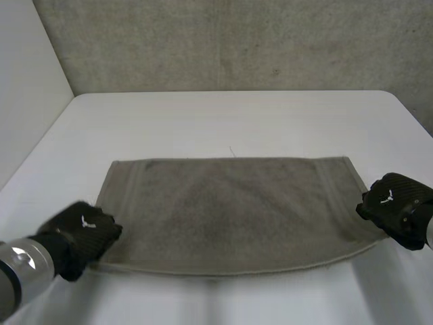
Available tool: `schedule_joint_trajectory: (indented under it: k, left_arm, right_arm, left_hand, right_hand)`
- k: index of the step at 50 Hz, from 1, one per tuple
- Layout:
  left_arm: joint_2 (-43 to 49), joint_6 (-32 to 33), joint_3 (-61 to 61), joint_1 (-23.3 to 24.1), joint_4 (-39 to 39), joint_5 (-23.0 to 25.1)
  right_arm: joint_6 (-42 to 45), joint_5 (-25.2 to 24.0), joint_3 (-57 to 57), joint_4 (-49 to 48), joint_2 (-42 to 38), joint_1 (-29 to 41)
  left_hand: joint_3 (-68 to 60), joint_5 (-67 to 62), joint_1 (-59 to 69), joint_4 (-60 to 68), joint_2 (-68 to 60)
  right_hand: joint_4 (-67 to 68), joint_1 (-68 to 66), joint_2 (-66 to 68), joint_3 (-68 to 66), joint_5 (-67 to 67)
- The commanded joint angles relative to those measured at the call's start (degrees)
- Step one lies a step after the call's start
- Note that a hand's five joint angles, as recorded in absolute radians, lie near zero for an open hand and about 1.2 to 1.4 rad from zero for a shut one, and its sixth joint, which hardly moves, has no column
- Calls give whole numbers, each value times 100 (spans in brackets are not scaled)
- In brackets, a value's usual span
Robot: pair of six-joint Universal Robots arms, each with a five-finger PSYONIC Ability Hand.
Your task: Fold the laundry
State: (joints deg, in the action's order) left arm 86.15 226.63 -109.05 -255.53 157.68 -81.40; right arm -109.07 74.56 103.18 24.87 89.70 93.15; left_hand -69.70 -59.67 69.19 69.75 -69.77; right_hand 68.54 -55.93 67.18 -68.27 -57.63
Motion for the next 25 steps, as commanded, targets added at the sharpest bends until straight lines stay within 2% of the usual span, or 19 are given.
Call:
schedule_joint_trajectory:
  k: [1,5,6,8,13,18,25]
  left_arm:
    - [956,13,833,30,1080,-60]
    - [2113,13,1604,144,1475,-95]
    - [2116,13,1606,144,1476,-95]
    - [2798,-13,2131,188,1563,-86]
    - [3582,-75,2940,293,1896,-130]
    - [4110,-259,3573,320,2423,-262]
    - [4586,-339,4094,443,2996,-280]
  right_arm:
    - [-194,-205,-431,-386,-1033,10]
    - [-667,136,-1096,-798,-1761,124]
    - [-668,137,-1099,-799,-1763,124]
    - [-1027,479,-1597,-1166,-2173,404]
    - [-1694,761,-2152,-1878,-2798,625]
    - [-2056,980,-2399,-2546,-3299,739]
    - [-2004,1473,-2593,-3357,-3775,986]
  left_hand:
    - [-1030,-1033,1081,1025,-1023]
    - [-1030,-1033,1081,1025,-1023]
    - [-1030,-1033,1081,1025,-1023]
    - [-1030,-1033,1081,1025,-1023]
    - [-1030,-1033,1081,1025,-1023]
    - [-1030,-1033,1081,1025,-1023]
    - [-1030,-1033,1081,1025,-1023]
  right_hand:
    - [1146,-2407,1282,-1173,-1237]
    - [1146,-2407,1282,-1173,-1237]
    - [1146,-2407,1282,-1173,-1237]
    - [1146,-2407,1282,-1173,-1237]
    - [1146,-2407,1282,-1173,-1237]
    - [1146,-2407,1282,-1173,-1237]
    - [1146,-2407,1282,-1173,-1237]
